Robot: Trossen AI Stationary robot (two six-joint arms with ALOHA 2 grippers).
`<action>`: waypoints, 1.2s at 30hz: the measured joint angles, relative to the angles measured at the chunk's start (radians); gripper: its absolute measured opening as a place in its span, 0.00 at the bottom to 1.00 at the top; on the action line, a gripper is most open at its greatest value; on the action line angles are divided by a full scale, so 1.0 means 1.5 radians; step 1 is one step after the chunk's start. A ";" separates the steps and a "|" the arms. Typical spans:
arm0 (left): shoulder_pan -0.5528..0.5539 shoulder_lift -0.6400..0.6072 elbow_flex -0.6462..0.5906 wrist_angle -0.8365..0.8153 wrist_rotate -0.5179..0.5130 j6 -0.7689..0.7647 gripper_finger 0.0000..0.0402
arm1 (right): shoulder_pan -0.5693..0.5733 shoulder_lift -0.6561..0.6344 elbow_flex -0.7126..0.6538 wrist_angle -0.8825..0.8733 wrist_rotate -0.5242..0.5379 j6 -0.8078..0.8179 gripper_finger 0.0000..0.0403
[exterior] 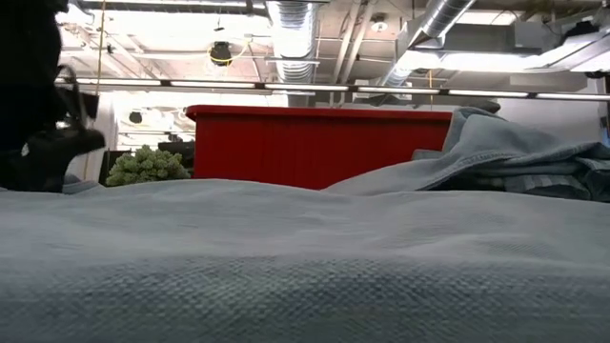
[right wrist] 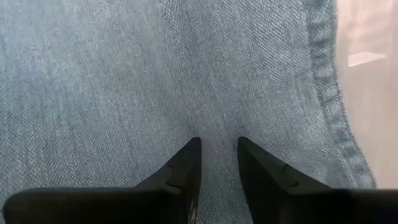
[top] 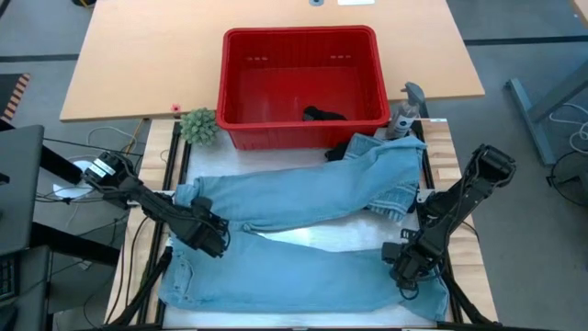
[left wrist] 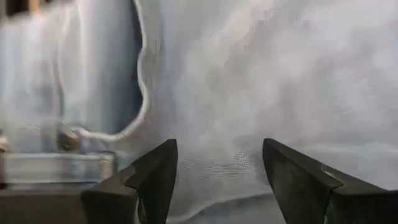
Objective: Fold Laundry from Bin
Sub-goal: Fold the blue pants
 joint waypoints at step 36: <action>-0.120 0.239 0.291 0.428 -0.123 0.343 0.56 | -0.233 0.037 0.064 0.210 0.183 -0.333 0.29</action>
